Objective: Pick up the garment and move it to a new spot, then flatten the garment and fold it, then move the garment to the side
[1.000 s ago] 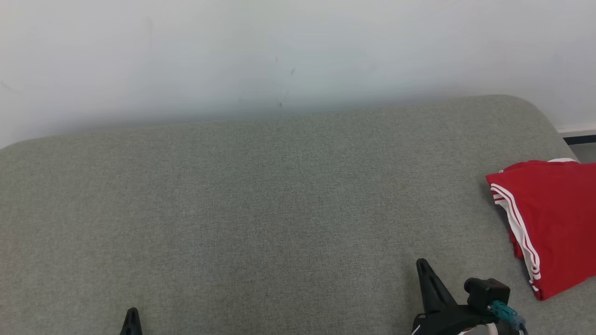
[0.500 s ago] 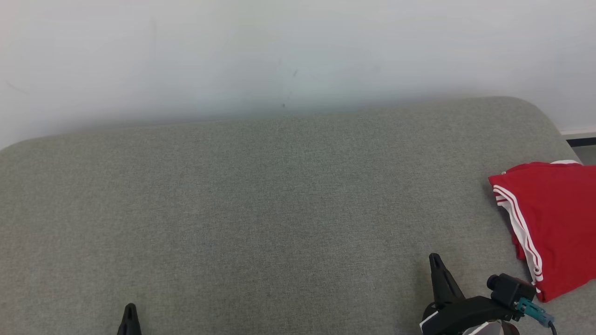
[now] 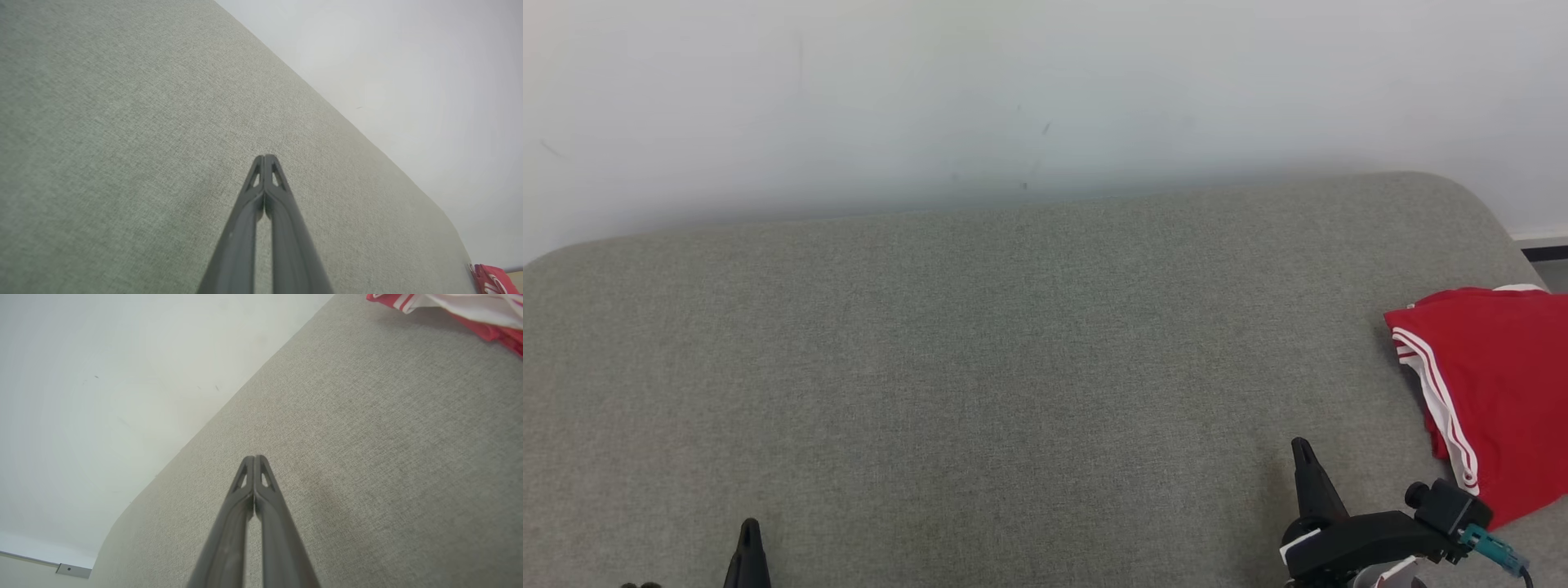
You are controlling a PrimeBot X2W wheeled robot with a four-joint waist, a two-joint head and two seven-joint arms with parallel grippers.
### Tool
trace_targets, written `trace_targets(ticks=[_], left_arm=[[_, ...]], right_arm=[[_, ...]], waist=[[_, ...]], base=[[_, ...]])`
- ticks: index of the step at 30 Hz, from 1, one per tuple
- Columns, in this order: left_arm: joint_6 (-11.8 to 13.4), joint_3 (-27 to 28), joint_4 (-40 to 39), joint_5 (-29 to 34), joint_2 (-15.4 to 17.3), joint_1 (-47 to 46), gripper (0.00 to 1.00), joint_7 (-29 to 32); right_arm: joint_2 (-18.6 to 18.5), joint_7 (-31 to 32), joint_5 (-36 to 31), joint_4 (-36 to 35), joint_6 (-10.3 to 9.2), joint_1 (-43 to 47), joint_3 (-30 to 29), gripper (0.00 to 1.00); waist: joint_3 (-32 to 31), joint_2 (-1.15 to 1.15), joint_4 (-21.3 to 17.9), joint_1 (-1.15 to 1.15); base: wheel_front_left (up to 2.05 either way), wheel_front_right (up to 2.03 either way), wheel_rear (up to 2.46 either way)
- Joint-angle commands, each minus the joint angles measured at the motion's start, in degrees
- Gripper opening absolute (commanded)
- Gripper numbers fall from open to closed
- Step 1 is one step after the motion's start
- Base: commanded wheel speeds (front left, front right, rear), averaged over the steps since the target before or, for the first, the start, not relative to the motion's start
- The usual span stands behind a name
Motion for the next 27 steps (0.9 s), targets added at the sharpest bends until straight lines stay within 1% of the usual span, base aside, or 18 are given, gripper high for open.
trace_targets(ticks=[1,11,27], left_arm=[[-0.48,0.14,-0.99,-2.61,0.27,-1.52,0.00,0.48],[-1.03,0.33,-1.51,-10.14,0.30,-2.29,0.00,2.38],[-1.79,0.59,-2.14,-20.27,0.35,-3.20,0.00,4.87]], right_arm=[[0.06,0.53,2.53,-1.40,-0.04,-0.17,-0.44,0.00],[0.07,2.42,9.93,-2.90,-0.05,0.15,-1.44,0.00],[0.09,4.94,19.81,-4.89,-0.06,0.53,-2.78,0.00]], waist=[[-0.02,0.00,0.06,0.00],[-0.10,0.00,0.35,0.00],[-0.24,0.00,0.80,0.00]], base=[[0.00,0.00,0.00],[0.00,0.00,0.00],[0.00,0.00,0.00]])
